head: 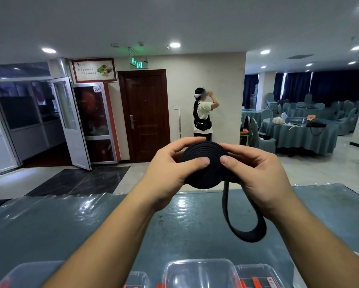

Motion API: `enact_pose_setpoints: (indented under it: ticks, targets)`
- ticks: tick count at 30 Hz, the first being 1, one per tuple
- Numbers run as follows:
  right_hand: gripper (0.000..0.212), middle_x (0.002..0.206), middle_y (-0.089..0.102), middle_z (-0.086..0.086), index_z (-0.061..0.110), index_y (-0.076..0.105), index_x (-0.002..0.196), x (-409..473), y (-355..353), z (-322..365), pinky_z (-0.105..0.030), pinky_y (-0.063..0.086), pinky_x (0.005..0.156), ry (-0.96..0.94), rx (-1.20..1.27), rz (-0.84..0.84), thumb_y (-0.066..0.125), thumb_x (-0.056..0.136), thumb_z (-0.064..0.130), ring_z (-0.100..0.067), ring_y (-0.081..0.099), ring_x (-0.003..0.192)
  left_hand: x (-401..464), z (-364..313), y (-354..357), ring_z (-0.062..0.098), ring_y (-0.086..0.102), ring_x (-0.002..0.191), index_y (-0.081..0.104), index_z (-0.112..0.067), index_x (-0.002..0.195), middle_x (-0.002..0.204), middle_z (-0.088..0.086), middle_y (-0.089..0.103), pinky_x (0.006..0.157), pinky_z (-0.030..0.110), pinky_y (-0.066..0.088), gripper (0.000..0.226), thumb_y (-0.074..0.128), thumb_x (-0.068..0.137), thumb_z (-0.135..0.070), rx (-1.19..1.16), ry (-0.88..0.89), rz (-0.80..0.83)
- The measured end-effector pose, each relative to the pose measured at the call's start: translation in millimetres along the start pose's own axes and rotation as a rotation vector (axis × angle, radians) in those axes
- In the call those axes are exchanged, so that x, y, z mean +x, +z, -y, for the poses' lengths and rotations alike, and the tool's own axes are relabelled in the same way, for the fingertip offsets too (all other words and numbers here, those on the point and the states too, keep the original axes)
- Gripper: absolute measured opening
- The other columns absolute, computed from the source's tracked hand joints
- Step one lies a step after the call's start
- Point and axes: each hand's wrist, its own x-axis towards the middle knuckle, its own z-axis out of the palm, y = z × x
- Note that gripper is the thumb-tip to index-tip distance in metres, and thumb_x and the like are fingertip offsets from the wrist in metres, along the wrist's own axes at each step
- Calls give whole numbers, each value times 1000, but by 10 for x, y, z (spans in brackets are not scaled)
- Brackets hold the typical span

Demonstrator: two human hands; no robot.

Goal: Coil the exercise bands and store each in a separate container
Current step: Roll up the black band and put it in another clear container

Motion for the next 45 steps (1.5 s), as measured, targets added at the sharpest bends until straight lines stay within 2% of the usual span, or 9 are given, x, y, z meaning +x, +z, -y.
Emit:
enact_pose_setpoints:
  ticks: [5,10,17,23,27,32,38,41,45]
  targets:
    - [37,109,81,-11,19,80,117,13,19,-11,-36,64,77,7,53,-24,77,80,19,-29,79,101,57,34,52,19,77,91,72,-20,116,101,5,80,69,31,61,37,76,87,3,-120,17,-110]
    - [37,107,81,-12,14,80,116,15,-16,-27,-34,64,78,35,14,-19,77,79,18,-31,79,100,81,-23,-20,21,77,86,69,-19,119,97,6,79,67,29,60,42,79,85,3,-16,-39,1]
    - [36,110,81,-11,11,78,118,75,14,40,-32,64,79,22,74,-75,71,85,23,-27,79,101,99,29,61,25,76,92,73,-22,113,101,7,78,72,34,61,42,83,77,-3,-98,20,-38]
    - [29,105,81,-15,11,81,110,35,-18,5,-31,63,75,78,99,-79,71,85,22,-30,79,96,113,-9,27,25,74,104,77,-34,116,110,4,77,85,39,62,44,82,78,-12,117,26,90]
    - [27,103,81,-14,10,80,111,30,13,-29,-30,63,73,43,117,-121,73,87,18,-27,80,92,111,49,95,23,75,98,76,-28,114,108,2,77,77,36,61,41,81,78,-10,-3,30,-20]
    - [30,101,82,-14,10,81,109,49,-56,-30,-31,64,74,40,31,-92,75,82,20,-30,80,94,123,-15,19,23,77,96,75,-32,117,105,3,78,76,33,62,47,81,84,0,132,-52,102]
    - [27,107,81,-11,15,80,114,87,-25,-86,-29,63,78,19,69,-101,74,88,18,-27,79,99,122,44,66,23,77,92,72,-26,117,103,4,76,70,34,62,42,82,84,-1,50,7,-59]
    - [22,105,82,-9,17,81,111,88,-42,-119,-28,63,76,24,17,-93,70,95,8,-26,79,98,123,41,31,21,77,93,72,-30,116,102,0,76,70,32,62,43,81,85,-2,103,-26,15]
    - [28,106,81,-11,16,81,113,59,-1,-189,-29,63,76,45,68,-116,73,87,22,-27,79,100,129,37,-2,23,76,96,75,-29,115,106,3,76,74,36,63,43,85,81,-4,114,-2,39]
